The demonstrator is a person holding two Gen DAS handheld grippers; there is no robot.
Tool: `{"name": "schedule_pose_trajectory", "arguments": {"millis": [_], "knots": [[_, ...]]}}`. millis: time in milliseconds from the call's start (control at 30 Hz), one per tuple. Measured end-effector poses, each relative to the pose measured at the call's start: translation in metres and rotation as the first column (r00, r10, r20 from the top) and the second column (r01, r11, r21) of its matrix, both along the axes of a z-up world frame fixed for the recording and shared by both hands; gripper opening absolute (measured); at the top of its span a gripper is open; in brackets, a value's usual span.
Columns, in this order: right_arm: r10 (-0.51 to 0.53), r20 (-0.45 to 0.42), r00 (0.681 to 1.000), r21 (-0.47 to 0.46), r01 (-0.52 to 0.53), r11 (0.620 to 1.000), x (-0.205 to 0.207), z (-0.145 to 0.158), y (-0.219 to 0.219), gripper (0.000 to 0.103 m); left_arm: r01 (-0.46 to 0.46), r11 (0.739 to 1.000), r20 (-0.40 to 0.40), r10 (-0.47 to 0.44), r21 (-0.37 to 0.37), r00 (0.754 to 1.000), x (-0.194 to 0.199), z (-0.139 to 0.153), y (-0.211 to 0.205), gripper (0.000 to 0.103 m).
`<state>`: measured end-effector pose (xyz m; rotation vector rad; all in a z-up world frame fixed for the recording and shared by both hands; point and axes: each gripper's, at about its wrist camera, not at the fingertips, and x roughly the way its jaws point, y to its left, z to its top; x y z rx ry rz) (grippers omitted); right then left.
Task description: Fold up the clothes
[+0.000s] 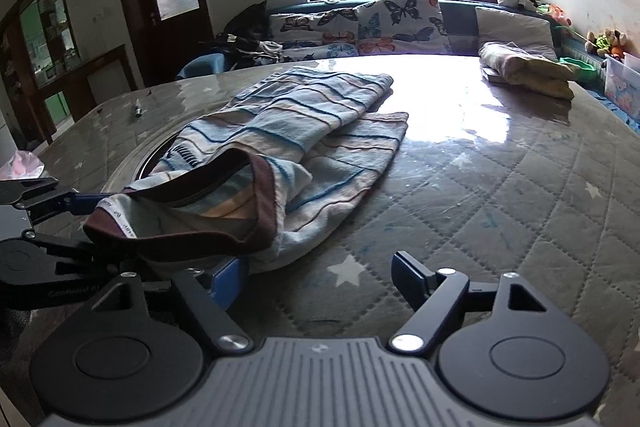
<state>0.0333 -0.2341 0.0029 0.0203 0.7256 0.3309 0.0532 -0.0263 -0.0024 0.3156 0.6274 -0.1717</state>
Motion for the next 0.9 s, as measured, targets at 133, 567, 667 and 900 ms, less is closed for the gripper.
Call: {"name": "schedule_pose_trajectory", "arguments": {"millis": [133, 567, 667, 900], "knots": [[-0.02, 0.004, 1.0, -0.003, 0.02, 1.0, 0.005, 0.001, -0.006, 0.073, 0.014, 1.0, 0.024, -0.014, -0.01, 1.0, 0.0, 0.004, 0.005, 0.021], [-0.024, -0.043, 0.999, 0.074, 0.027, 0.997, 0.067, -0.003, -0.01, 0.048, -0.059, 0.994, 0.086, 0.066, -0.09, 0.994, -0.021, 0.024, 0.023, 0.008], [-0.039, -0.058, 0.998, 0.077, 0.044, 0.996, 0.086, -0.008, -0.005, 0.044, -0.068, 0.993, 0.082, 0.076, -0.094, 0.994, -0.032, 0.026, 0.028, 0.008], [0.012, -0.019, 1.0, 0.014, -0.012, 1.0, 0.093, -0.011, 0.021, 0.01, -0.096, 0.99, 0.042, 0.101, -0.103, 0.994, -0.055, 0.025, 0.04, 0.008]]}}
